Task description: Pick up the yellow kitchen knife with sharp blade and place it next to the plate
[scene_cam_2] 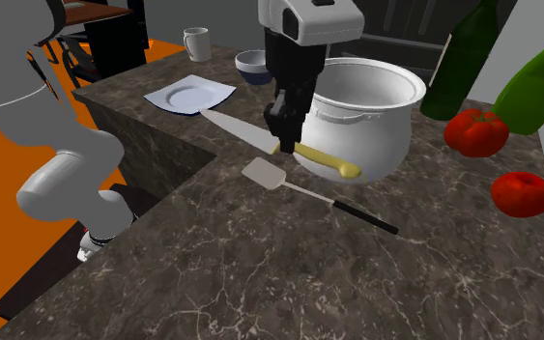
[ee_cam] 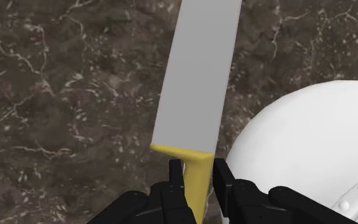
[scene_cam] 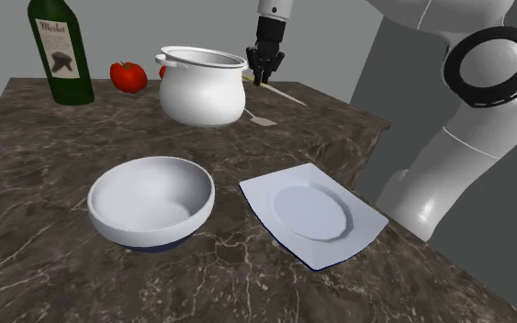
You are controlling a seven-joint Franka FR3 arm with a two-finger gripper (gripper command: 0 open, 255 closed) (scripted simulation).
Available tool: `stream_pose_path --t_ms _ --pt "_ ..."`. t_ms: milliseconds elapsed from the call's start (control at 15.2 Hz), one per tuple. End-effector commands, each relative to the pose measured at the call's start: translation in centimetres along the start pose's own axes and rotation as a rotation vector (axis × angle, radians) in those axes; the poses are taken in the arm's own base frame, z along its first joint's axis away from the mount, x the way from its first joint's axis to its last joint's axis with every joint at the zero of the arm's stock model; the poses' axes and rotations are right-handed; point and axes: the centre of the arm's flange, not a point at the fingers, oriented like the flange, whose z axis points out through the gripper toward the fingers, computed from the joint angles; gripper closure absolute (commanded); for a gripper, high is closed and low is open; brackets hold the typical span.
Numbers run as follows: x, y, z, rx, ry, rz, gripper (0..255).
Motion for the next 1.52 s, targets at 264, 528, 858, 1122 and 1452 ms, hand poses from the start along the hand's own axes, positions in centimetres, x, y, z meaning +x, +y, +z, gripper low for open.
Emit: stream_pose_path --t_ms 264,528,858,1122,1452 --pt "-5.3 -5.8 0.1 -0.001 0.000 0.001 255" --pt "-9.0 -9.6 0.2 -0.001 0.000 0.001 255" --pt "-13.5 -14.4 0.4 -0.001 0.000 0.001 255" --pt "-17.2 -18.2 0.5 -0.001 0.000 0.001 255" --pt "-21.7 -23.0 0.6 -0.001 0.000 0.001 255"
